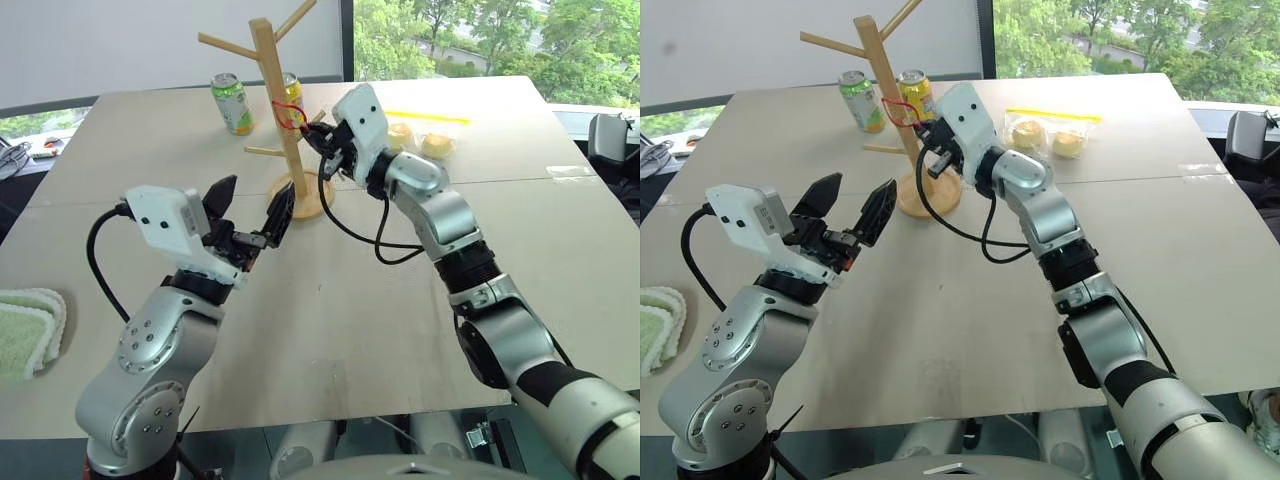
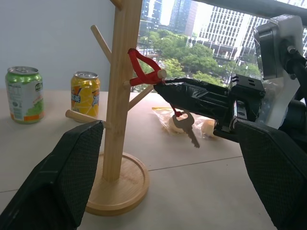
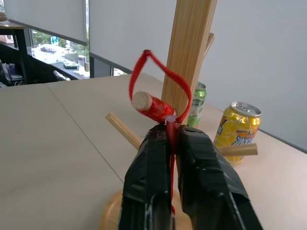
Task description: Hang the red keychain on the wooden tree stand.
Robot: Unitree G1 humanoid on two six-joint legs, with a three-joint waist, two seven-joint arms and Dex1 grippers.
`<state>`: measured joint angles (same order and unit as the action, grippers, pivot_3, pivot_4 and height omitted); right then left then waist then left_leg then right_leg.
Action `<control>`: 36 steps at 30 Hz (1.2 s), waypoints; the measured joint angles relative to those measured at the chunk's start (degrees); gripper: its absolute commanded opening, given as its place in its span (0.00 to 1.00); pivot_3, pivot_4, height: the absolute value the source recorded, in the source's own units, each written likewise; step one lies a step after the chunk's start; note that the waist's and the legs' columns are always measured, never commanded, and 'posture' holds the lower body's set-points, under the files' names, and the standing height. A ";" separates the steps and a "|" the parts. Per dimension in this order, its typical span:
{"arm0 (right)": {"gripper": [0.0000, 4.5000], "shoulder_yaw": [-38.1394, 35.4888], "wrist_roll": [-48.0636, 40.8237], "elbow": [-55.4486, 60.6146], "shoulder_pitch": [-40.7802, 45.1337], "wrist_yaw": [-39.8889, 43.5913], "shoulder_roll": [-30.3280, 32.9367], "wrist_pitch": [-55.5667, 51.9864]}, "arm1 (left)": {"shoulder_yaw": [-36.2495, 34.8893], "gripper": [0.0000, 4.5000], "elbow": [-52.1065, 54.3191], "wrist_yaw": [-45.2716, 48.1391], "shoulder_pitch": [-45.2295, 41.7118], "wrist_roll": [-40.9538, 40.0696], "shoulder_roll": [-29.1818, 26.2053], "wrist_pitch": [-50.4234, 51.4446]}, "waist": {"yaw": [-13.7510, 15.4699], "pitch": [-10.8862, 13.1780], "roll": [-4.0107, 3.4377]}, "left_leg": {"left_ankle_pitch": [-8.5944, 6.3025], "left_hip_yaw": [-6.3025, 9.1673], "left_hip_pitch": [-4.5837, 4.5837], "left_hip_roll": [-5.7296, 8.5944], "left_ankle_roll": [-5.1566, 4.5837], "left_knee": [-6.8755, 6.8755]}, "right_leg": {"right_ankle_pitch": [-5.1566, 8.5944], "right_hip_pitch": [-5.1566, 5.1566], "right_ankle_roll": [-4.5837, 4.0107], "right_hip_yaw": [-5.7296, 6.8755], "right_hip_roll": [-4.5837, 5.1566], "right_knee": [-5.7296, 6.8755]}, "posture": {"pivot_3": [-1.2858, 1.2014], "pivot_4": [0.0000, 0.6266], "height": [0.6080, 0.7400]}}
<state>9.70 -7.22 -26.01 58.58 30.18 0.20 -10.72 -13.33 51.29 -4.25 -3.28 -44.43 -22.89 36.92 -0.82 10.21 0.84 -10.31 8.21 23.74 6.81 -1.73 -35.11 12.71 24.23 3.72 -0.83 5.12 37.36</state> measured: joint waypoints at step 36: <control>0.98 -18.60 -1.81 11.69 -36.65 -11.37 12.05 11.45 | -0.89 1.00 -34.86 0.00 1.22 29.58 8.92 -23.64 | 0.26 -0.02 0.00 | -0.12 -0.28 -0.06 -0.21 -0.26 -0.02 | -0.03 -0.01 -0.01 -0.15 -0.08 -0.02 | 0.52 0.24 1.00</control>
<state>-8.90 -9.03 -14.32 21.93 18.82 12.25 0.73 -14.22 16.43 -4.25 -2.07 -14.84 -13.98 13.28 -0.56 10.18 0.84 -10.43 7.93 23.68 6.60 -1.99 -35.13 12.68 24.22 3.71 -0.98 5.03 37.34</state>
